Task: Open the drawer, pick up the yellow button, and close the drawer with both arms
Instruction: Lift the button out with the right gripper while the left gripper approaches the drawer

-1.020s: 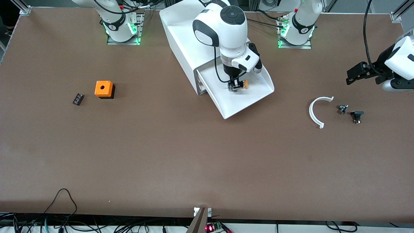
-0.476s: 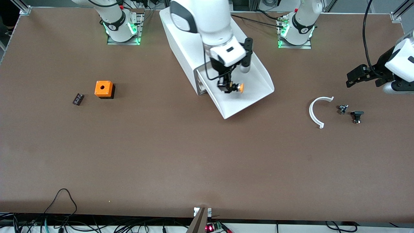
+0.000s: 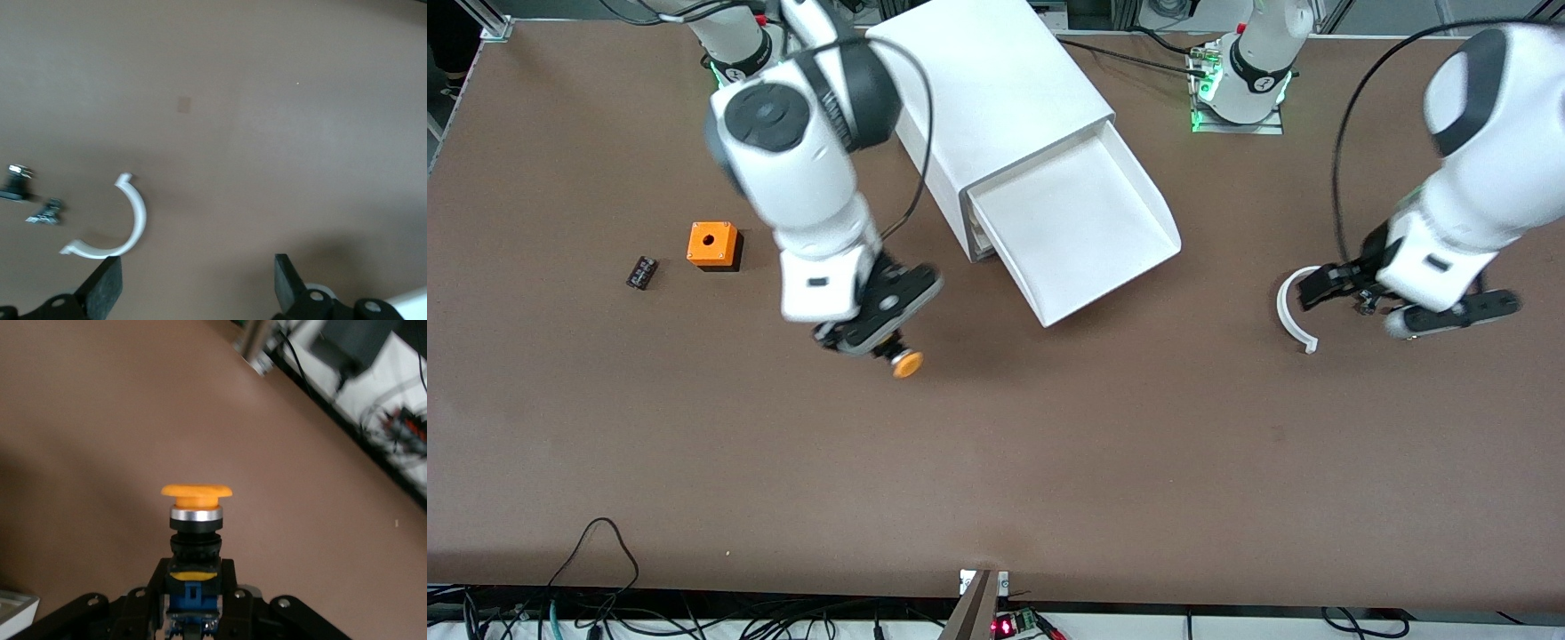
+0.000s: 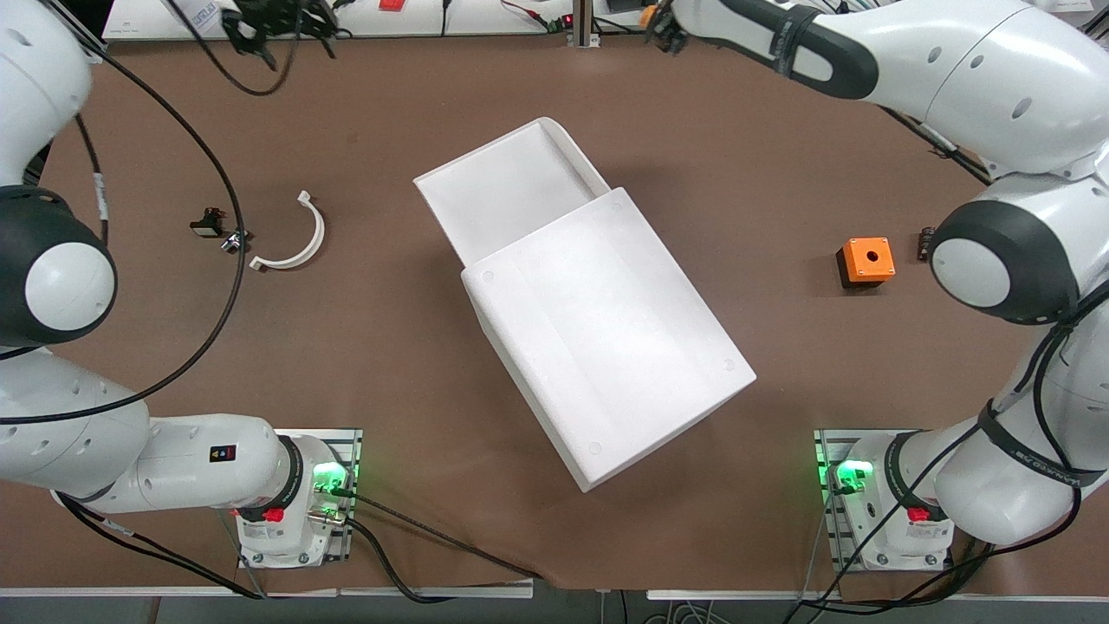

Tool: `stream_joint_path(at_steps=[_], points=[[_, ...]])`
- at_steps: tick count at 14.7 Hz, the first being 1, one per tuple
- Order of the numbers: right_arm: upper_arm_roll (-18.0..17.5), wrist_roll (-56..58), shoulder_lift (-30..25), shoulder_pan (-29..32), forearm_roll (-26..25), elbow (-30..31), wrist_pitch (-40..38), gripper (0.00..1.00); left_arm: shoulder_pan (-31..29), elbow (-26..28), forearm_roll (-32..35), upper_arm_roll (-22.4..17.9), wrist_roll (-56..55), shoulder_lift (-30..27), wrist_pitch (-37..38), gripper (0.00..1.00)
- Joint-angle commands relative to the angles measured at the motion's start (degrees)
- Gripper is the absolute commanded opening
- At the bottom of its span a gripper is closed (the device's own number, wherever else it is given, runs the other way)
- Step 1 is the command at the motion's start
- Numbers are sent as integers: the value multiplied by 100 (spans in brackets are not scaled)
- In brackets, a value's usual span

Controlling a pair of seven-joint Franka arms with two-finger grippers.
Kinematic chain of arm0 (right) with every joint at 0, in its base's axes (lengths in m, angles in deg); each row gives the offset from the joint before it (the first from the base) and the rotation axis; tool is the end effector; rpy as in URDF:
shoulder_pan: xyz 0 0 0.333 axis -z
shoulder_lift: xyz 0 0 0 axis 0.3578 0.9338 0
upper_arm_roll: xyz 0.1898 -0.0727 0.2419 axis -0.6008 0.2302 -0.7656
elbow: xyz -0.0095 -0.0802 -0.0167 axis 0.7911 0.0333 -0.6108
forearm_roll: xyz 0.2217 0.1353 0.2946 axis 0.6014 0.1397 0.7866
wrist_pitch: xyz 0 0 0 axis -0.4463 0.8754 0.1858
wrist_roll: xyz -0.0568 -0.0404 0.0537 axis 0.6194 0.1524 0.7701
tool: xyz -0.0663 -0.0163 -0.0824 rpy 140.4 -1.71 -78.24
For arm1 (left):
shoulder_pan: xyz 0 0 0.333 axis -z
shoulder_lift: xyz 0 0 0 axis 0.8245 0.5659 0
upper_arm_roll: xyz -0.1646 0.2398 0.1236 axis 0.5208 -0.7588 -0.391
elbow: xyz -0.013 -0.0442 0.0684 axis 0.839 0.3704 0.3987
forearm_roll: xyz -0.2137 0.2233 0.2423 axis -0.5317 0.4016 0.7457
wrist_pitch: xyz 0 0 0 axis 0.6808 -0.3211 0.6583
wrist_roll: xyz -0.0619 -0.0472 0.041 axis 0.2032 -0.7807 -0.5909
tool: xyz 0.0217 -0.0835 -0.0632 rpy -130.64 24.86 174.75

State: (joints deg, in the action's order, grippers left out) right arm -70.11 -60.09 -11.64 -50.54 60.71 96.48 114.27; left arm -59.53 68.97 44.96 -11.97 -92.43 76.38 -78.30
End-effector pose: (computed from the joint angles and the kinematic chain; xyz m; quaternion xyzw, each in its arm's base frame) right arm 0.6390 0.3407 0.4765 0.9346 0.3374 0.1112 0.0169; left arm 0.6062 -0.0947 0.4918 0.9900 0.1395 0.0078 0.0177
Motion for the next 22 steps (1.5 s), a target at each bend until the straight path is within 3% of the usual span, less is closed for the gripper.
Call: stream_joint_path(at_steps=[1, 6, 10, 14, 18, 22], points=[[-105, -851, -370, 538, 80, 887, 69, 23, 152, 486, 127, 211, -985, 149, -734, 100], [-96, -1074, -695, 1330, 1, 2011, 184, 24, 609, 847, 127, 265, -2356, 519, -1404, 100], [-105, -908, -1196, 2015, -227, 3181, 210, 25, 961, 1005, 127, 265, -2755, 616, -1492, 100], [-105, -327, -1364, 2500, -228, 3586, 350, 26, 1234, 1365, 118, 308, -2763, 625, -1879, 100], [-105, 76, -1618, 2886, -228, 4586, 1236, 26, 1260, 1576, 109, 799, -2755, 581, -1844, 100], [-96, 489, -1531, 3151, -236, 5344, 2274, 26, 1252, 2016, 109, 1405, -2763, 397, -1791, 100]])
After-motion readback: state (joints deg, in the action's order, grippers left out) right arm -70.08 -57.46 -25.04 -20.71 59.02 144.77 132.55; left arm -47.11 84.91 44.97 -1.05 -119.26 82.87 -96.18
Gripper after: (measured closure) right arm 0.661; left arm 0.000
